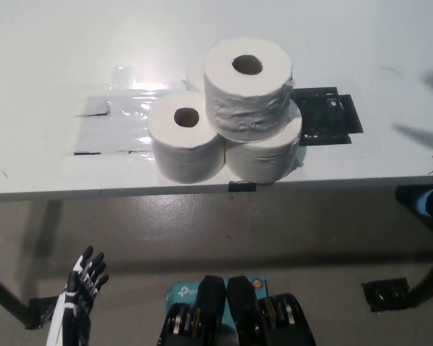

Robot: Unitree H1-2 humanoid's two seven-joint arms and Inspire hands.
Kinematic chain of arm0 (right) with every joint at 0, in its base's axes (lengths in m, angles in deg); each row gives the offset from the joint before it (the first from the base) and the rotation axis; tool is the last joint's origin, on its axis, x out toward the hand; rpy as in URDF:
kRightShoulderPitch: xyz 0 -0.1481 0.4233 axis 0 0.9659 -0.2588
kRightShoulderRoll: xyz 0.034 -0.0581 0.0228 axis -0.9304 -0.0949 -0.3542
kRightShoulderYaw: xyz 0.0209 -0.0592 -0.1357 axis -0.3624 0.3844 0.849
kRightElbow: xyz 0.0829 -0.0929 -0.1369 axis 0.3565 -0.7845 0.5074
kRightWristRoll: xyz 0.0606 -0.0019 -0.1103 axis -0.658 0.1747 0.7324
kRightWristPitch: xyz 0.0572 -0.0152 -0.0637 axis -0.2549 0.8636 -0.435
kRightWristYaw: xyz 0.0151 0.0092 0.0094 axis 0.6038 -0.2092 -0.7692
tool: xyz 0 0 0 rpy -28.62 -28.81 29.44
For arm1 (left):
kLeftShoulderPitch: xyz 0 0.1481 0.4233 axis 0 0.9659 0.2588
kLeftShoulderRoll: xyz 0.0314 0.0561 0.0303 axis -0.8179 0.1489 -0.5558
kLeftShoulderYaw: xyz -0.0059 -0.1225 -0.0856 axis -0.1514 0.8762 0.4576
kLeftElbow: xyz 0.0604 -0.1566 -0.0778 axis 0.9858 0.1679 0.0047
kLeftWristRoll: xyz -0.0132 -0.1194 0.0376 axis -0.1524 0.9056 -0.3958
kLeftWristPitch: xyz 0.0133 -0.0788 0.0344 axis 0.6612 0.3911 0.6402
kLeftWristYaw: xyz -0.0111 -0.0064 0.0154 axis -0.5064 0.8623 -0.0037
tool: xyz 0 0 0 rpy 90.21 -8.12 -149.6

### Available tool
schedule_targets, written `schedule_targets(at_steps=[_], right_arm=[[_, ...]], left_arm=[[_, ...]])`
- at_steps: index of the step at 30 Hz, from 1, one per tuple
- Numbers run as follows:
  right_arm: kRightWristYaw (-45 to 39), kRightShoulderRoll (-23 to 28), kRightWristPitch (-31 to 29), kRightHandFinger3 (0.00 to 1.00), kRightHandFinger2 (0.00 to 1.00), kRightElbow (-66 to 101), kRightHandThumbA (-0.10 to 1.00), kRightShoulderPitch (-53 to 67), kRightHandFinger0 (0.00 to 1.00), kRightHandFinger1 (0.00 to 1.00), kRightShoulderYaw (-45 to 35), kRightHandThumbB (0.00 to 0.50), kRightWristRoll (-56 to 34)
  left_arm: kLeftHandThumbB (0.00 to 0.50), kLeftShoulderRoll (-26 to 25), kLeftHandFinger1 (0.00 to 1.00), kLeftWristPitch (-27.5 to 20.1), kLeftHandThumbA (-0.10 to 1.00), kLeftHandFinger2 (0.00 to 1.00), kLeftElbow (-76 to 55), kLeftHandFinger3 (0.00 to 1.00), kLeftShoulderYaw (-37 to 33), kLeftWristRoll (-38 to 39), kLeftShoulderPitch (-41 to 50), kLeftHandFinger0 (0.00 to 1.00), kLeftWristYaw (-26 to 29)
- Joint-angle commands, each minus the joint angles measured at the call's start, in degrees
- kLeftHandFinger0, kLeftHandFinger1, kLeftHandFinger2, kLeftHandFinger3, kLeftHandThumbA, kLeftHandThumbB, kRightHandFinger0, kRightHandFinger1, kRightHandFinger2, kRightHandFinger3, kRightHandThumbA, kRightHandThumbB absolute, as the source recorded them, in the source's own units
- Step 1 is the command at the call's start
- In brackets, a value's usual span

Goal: A few rolls of toilet paper are kept infront of the robot and the robot uses its right hand to lift one of the rolls and and places it on top of the other rolls to stack it.

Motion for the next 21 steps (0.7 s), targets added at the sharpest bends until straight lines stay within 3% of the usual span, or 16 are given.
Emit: schedule_targets(at_steps=[1, 3, 5, 7, 11, 12, 14, 16, 17, 21], right_arm=[[10.83, 2.34, 8.88, 1.00, 1.00, 39.20, 0.99, 16.17, 1.00, 1.00, -28.35, 0.291, -35.68], [12.65, 0.19, 4.78, 1.00, 1.00, 40.93, 1.00, 22.19, 1.00, 1.00, -28.85, 0.273, -37.55], [15.66, -4.46, 2.67, 1.00, 1.00, 43.32, 0.93, 28.64, 1.00, 1.00, -28.34, 0.276, -40.51], [16.13, -8.57, -1.50, 1.00, 1.00, 44.05, 1.00, 34.15, 1.00, 1.00, -25.93, 0.246, -38.80], [13.57, -17.99, -3.72, 1.00, 1.00, 41.88, 1.00, 44.26, 1.00, 1.00, -19.18, 0.207, -40.95], [12.33, -19.88, -4.22, 1.00, 1.00, 40.60, 1.00, 46.33, 1.00, 1.00, -17.59, 0.235, -39.81], [11.28, -23.71, -3.27, 1.00, 1.00, 39.37, 1.00, 49.47, 1.00, 1.00, -14.62, 0.236, -37.23], [8.75, -27.53, -3.63, 1.00, 1.00, 36.43, 1.00, 53.62, 1.00, 1.00, -10.09, 0.179, -33.29], [6.99, -29.28, -6.51, 1.00, 1.00, 31.88, 1.00, 55.10, 1.00, 1.00, -7.76, 0.150, -31.56], [5.16, -31.18, -15.60, 1.00, 1.00, 16.42, 1.00, 56.34, 1.00, 1.00, -3.28, 0.130, -26.97]], left_arm=[[0.068, -1.32, 1.00, -0.62, 1.00, 1.00, 1.33, 1.00, 0.23, -0.05, -6.96, 1.00, -0.54], [0.083, -1.29, 1.00, -1.12, 1.00, 1.00, 1.74, 1.00, 0.16, -0.72, -7.32, 1.00, -0.30], [0.118, -1.23, 1.00, -0.72, 1.00, 1.00, 1.96, 1.00, 0.36, -0.62, -8.04, 1.00, -0.11], [0.115, -0.96, 1.00, 0.06, 1.00, 1.00, 1.81, 1.00, 0.86, 0.41, -8.28, 1.00, -0.02], [0.088, -1.06, 1.00, 0.49, 1.00, 1.00, 1.39, 1.00, 1.21, 0.43, -8.00, 1.00, 0.09], [0.078, -1.05, 1.00, 0.51, 1.00, 1.00, 1.20, 1.00, 1.11, 0.41, -7.76, 1.00, -0.06], [0.067, -1.10, 1.00, 0.58, 1.00, 1.00, 1.14, 1.00, 1.03, 0.44, -7.64, 1.00, -0.26], [0.069, -1.12, 1.00, 0.60, 1.00, 1.00, 0.97, 1.00, 0.97, 0.58, -7.39, 1.00, -0.48], [0.071, -1.10, 1.00, 0.85, 1.00, 1.00, 0.56, 1.00, 0.86, 0.56, -6.77, 1.00, -0.60], [0.064, -1.24, 1.00, -0.27, 1.00, 1.00, 0.13, 1.00, 0.68, 0.69, -4.77, 1.00, -1.08]])
